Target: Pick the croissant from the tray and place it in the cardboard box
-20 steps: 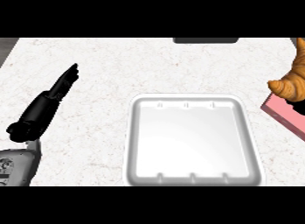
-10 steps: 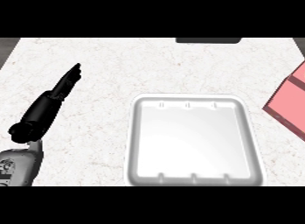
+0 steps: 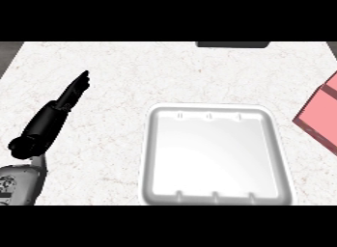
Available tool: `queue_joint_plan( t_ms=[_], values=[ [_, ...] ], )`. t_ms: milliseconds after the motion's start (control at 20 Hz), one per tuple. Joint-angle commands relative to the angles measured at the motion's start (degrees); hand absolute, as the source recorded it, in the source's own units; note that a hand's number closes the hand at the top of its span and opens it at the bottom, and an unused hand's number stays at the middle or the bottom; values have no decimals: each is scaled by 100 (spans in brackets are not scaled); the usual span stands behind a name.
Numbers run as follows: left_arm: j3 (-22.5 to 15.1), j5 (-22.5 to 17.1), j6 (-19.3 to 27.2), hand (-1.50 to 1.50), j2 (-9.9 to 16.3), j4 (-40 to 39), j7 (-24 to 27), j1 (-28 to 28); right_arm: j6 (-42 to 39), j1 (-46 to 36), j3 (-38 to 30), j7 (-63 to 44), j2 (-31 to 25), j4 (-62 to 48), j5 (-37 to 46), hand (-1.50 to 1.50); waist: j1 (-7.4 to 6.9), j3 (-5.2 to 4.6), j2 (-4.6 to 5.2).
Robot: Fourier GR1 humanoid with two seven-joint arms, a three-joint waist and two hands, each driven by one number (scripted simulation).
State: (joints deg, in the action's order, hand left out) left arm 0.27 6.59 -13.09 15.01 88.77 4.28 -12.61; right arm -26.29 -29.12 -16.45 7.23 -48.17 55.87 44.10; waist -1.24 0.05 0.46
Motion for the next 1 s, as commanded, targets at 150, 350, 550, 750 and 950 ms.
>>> queue_joint_plan(
  t_ms=[150, 350, 550, 750, 950],
  values=[
    [40, 52, 32, 0, -74, -116, -5, -91, -355, -386, 408, 1583, -410, -1525, 210, -150, -17, 4, 9],
    [-34, 169, 92, 0, -140, -174, -22, -204, -119, -545, -17, 2404, -295, -1734, -250, -150, 26, 6, 0],
    [126, 56, 23, 0, 7, -83, 19, -59, -277, -970, -1371, 2090, 415, -1950, -1695, -150, 74, 15, -63],
    [84, 120, 99, 0, -66, -136, -48, -76, -661, -1412, -2472, 1407, 350, -2702, -2711, -150, 135, 4, -54],
    [71, 103, 54, 0, -86, -152, 13, -135, -647, -1698, -3077, 741, -339, -3451, -3116, -150, 36, 5, 9]
  ],
)
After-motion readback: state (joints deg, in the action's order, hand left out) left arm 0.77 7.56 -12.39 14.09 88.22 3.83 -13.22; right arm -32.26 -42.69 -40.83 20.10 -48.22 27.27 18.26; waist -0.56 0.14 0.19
